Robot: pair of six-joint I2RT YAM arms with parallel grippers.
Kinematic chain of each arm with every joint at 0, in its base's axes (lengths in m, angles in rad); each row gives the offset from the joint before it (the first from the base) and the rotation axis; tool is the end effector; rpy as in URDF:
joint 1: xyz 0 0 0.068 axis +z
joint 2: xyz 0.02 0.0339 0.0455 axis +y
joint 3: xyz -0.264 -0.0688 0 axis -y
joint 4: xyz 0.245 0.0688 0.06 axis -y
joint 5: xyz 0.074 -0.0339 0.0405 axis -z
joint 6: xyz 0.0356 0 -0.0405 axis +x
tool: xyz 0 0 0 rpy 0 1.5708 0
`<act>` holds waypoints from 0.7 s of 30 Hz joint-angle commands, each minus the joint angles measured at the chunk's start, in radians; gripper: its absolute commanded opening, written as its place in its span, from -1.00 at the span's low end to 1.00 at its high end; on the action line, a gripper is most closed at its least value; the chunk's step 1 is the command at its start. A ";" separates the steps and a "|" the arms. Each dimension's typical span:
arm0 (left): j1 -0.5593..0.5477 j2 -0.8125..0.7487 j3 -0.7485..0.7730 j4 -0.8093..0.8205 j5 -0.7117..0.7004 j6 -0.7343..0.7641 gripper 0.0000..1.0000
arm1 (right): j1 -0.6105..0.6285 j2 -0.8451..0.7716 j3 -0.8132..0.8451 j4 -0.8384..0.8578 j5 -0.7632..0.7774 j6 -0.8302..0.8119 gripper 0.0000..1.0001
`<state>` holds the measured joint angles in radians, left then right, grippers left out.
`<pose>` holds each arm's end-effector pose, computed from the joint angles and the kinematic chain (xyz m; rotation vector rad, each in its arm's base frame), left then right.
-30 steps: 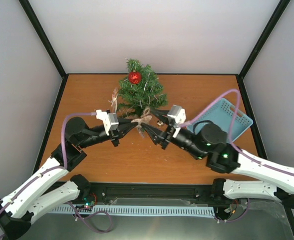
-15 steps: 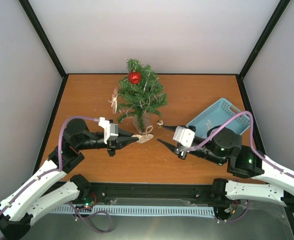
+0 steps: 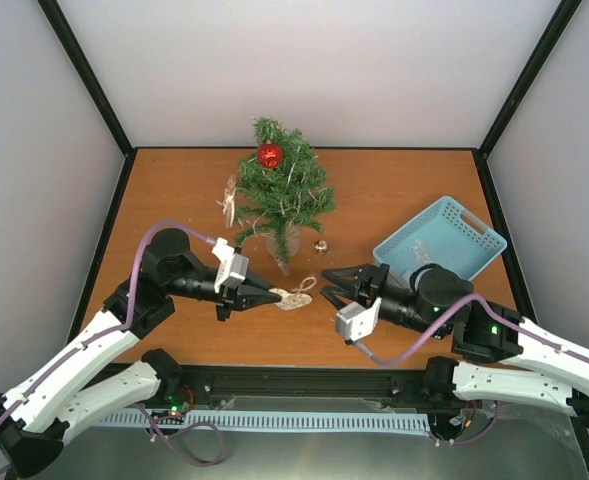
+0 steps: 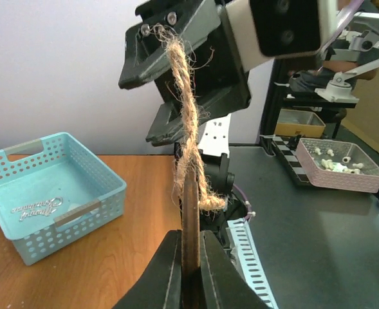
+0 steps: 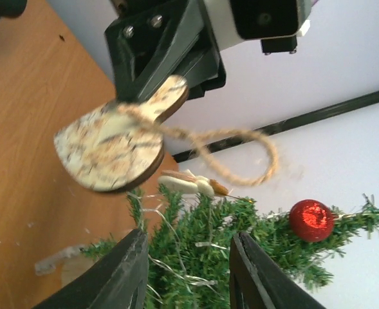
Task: Decorate the small christmas tree
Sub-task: Hang the decoration item on the Christmas tree.
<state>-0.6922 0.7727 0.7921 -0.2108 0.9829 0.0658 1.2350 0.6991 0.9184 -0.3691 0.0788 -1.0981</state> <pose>0.1095 -0.1293 0.3447 1.3290 1.3044 -1.3004 0.0528 0.1428 0.3789 -1.5577 0.7298 0.0336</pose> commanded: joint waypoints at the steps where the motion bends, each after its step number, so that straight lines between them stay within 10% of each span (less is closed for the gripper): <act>1: -0.008 -0.014 0.054 -0.024 0.067 0.002 -0.99 | 0.005 -0.085 -0.098 0.097 0.027 -0.284 -0.28; 21: -0.008 0.057 0.103 -0.131 0.074 0.011 -0.99 | 0.006 -0.083 -0.171 0.284 -0.030 -0.607 -0.40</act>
<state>-0.6922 0.8204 0.8417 -0.3145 1.0435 0.0593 1.2350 0.5999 0.7334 -0.1223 0.0628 -1.6524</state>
